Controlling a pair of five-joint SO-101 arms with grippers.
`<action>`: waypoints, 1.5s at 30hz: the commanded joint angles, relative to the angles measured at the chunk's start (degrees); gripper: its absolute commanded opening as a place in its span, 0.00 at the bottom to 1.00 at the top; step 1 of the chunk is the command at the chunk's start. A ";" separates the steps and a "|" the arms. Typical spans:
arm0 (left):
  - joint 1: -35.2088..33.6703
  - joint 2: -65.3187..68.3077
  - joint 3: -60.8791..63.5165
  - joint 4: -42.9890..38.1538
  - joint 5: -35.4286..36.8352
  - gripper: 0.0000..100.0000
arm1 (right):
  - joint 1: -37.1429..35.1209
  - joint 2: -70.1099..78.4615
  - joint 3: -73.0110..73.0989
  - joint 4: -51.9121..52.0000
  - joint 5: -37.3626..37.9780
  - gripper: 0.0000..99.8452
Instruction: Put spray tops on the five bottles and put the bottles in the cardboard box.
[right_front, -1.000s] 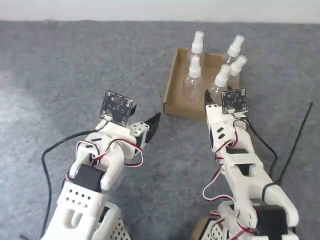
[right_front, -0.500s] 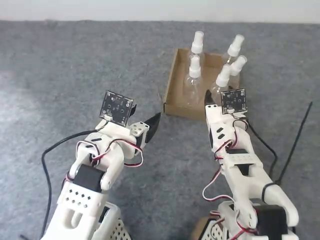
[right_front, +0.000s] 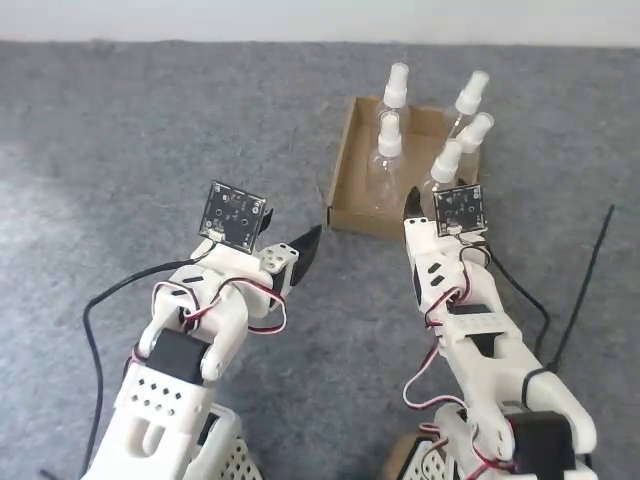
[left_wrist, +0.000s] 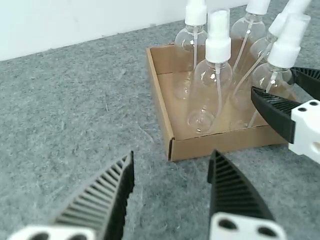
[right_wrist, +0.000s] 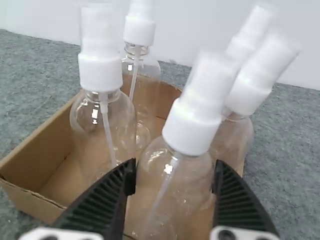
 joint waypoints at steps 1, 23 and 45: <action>-0.35 -0.79 -0.66 -1.76 -0.44 0.23 | -0.31 -1.10 0.09 -0.75 0.26 0.18; -0.35 -0.79 -0.66 -1.76 -0.44 0.23 | -0.31 -1.10 0.18 -0.75 0.09 0.33; -0.35 -0.79 -0.66 -1.76 -0.44 0.23 | -0.31 -10.86 -1.93 6.37 0.44 0.33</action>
